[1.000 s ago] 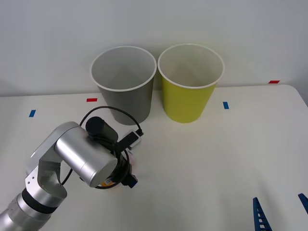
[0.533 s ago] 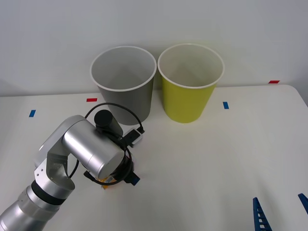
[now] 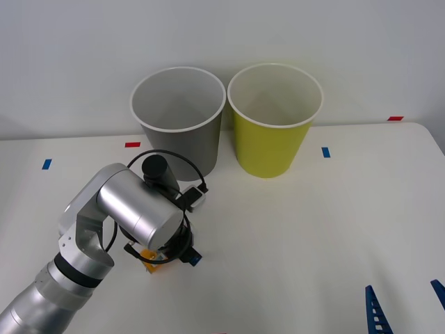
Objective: Put cans in the gray bin and PET bottles in the light green bin.
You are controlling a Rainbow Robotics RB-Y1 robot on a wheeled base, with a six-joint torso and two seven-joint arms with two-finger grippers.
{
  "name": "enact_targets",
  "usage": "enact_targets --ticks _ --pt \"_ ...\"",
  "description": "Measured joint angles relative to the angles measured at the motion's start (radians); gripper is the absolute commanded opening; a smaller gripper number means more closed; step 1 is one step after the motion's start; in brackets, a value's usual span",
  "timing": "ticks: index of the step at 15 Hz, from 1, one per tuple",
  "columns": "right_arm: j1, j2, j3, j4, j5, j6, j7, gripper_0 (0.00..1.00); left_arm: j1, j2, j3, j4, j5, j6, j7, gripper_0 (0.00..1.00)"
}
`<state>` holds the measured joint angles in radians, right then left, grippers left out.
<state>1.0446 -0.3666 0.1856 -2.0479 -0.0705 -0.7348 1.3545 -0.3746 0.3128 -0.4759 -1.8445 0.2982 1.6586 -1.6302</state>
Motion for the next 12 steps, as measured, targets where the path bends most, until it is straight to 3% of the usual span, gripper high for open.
enact_targets --ticks 1,12 --pt "0.000 0.000 0.000 0.000 0.000 0.000 0.000 1.00 0.000 0.000 0.005 0.001 0.000 0.000 0.000 0.00" --pt "0.000 0.000 0.000 0.000 0.000 0.000 0.000 1.00 0.002 -0.015 0.025 0.000 0.015 0.001 0.008 0.00"
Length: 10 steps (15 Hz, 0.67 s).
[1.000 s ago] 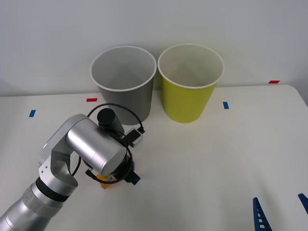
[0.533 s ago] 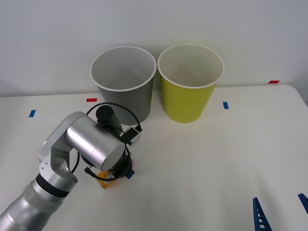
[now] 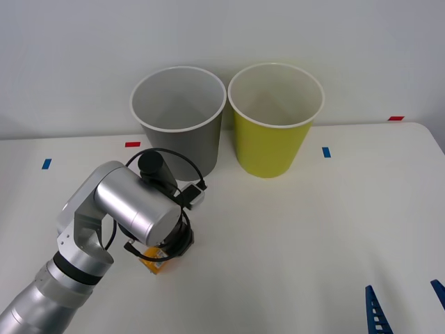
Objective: Put cans in the gray bin and PET bottles in the light green bin.
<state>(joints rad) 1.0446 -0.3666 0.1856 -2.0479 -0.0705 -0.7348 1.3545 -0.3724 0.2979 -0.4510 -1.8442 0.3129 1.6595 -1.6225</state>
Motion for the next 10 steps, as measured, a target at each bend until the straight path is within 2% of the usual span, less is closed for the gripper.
enact_targets --ticks 3,6,10 --pt "0.000 0.000 0.000 0.000 0.000 0.000 0.000 1.00 0.012 -0.003 0.000 -0.042 -0.036 -0.003 0.017 0.00" --pt "0.000 0.000 0.000 0.000 0.000 0.000 0.000 1.00 0.064 -0.028 0.000 -0.112 -0.125 -0.031 0.033 0.00" --pt "0.000 0.000 0.000 0.000 0.000 0.000 0.000 1.00 0.135 -0.041 0.000 -0.250 -0.180 -0.061 0.046 0.00"
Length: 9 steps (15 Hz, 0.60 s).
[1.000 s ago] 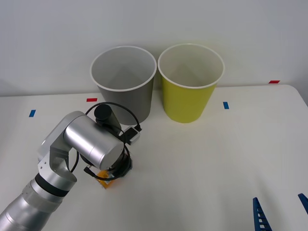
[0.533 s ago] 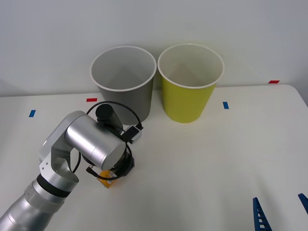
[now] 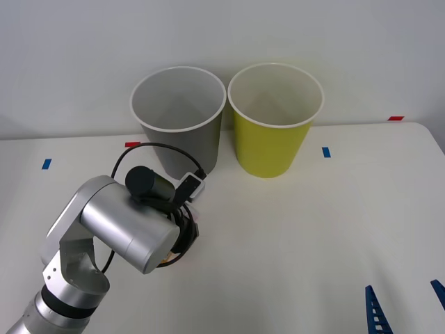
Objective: Put cans in the gray bin and PET bottles in the light green bin.
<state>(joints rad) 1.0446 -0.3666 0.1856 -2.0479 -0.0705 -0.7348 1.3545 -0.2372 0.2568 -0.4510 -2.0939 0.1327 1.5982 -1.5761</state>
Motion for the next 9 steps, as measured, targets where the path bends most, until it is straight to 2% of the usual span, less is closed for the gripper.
enact_targets --ticks 6,9 --pt "0.000 0.000 0.000 0.000 0.000 0.000 0.000 1.00 0.085 0.032 0.022 -0.188 -0.035 -0.101 -0.016 0.00" --pt "0.000 0.000 0.000 0.000 0.000 0.000 0.000 1.00 0.093 0.060 0.079 -0.303 0.001 -0.107 -0.033 0.00"
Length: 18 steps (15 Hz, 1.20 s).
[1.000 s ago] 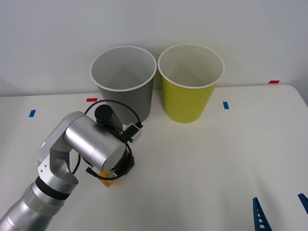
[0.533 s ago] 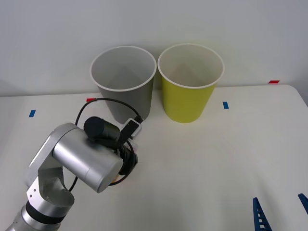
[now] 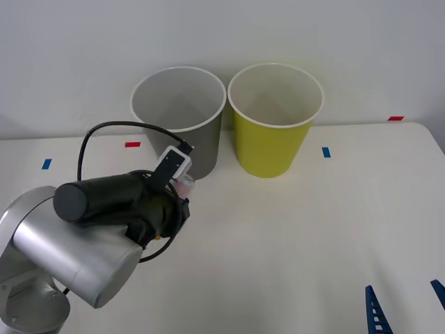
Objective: Put cans in the gray bin and PET bottles in the light green bin.
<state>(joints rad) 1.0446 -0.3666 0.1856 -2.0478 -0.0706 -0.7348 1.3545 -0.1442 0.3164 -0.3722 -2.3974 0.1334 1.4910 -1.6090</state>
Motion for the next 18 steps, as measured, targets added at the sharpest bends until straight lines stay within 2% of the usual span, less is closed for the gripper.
enact_targets --ticks 5,8,12,18 --pt "0.000 0.000 0.000 0.000 0.000 0.000 0.000 1.00 0.041 0.012 0.115 -0.181 0.096 -0.009 -0.040 0.00" --pt "0.000 0.000 0.000 0.000 0.000 0.000 0.000 1.00 0.043 0.008 0.235 -0.218 0.206 -0.036 -0.052 0.00" --pt "0.000 0.000 0.000 0.000 0.000 0.000 0.000 1.00 0.043 -0.027 0.385 -0.221 0.239 -0.132 -0.067 0.00" --pt "0.000 0.000 0.000 0.000 0.000 0.000 0.000 1.00 -0.025 -0.041 0.640 -0.221 0.494 -0.164 -0.085 0.00"
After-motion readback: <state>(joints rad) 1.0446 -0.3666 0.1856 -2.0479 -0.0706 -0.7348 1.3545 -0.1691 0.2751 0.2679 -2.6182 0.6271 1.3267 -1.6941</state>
